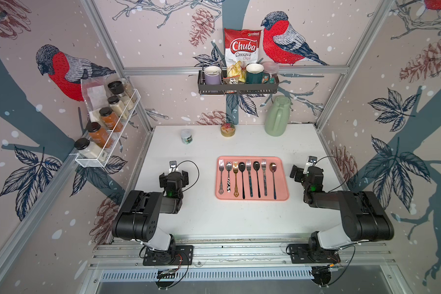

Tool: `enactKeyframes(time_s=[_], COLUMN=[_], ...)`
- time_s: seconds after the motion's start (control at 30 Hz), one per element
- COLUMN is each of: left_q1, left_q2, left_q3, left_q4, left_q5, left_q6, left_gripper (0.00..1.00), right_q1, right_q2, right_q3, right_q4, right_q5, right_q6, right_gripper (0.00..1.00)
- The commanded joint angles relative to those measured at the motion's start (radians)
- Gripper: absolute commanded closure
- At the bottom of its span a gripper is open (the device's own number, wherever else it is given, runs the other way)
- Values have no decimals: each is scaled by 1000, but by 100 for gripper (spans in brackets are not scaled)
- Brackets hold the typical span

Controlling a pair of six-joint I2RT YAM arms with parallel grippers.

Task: Set the spoon and fork side by side
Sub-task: Reset both arms

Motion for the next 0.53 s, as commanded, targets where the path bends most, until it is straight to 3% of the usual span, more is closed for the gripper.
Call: enactKeyframes(time_s=[0.0, 0.07, 0.13, 0.5], left_q1=[3, 4, 4, 4], left_q2=[16, -5, 16, 12], left_q3=[40, 64, 50, 51], left_q4=[33, -27, 35, 24], left_q5=[-20, -27, -30, -33], left_q6=[-4, -14, -5, -7], left_gripper=[5, 4, 4, 3], right_q1=[3, 10, 10, 13], right_q2=[-1, -1, -2, 0], right_q3=[4, 2, 2, 4], right_q4=[66, 67, 65, 64], right_q5=[-4, 7, 10, 15], right_q6=[11, 7, 7, 6], right_gripper=[1, 1, 1, 1])
